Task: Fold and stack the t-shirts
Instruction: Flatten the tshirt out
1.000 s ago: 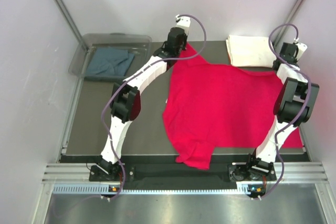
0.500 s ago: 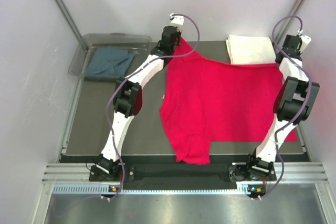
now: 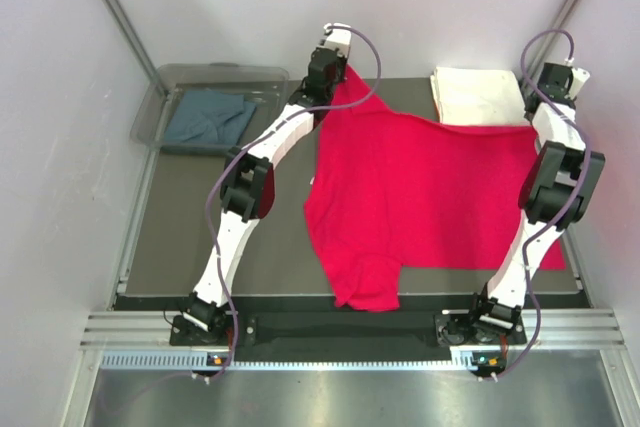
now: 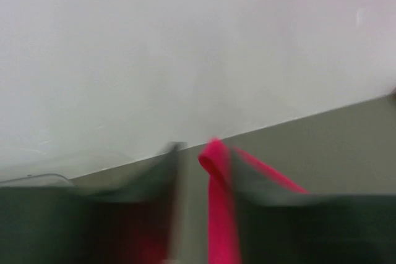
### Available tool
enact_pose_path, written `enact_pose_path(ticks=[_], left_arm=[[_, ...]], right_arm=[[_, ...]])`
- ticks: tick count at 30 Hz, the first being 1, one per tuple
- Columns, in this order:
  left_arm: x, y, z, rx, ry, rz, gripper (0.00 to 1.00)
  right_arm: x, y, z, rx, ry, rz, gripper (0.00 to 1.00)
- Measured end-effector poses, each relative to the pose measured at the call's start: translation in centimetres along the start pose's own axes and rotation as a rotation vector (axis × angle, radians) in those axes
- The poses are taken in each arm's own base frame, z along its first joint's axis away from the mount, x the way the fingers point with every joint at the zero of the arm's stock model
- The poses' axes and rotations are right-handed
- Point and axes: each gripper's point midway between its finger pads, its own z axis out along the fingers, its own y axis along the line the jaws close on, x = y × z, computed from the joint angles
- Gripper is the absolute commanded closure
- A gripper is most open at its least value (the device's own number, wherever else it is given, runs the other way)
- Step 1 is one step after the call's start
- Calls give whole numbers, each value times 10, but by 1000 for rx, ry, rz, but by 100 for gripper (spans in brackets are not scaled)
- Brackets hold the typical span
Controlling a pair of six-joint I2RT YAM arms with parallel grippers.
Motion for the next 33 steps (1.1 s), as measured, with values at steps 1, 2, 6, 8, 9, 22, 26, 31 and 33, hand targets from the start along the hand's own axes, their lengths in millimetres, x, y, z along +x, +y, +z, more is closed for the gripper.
enact_pose_path(ticks=[1,2,6,8,9,22,26,31,33], left_arm=[[-1,2,1,-3,-3,1,23],[-4,4,2,-7,-12,-10,15],[-12,16,2,-28,5,-20,2],[-10,19,-4,-26,51,-18,2],[-9,20,-11,-15,87,-17,1],[-1,27,-250,163,489,-232,32],[66,26,-307,137,684,-314,33],[152,24,-350,70,933,-447,33],[173,24,-357,37,977,-518,31]], right_arm=[[1,0,0,5,11,-2,46],[1,-1,1,15,31,-7,38],[-15,2,4,44,61,-25,21],[-16,1,-5,57,86,-38,17],[-15,-1,-12,64,98,-45,16],[94,102,-209,-365,243,-252,20],[165,145,-274,-608,341,-369,33],[259,146,-319,-768,532,-467,36],[292,138,-329,-793,610,-499,36]])
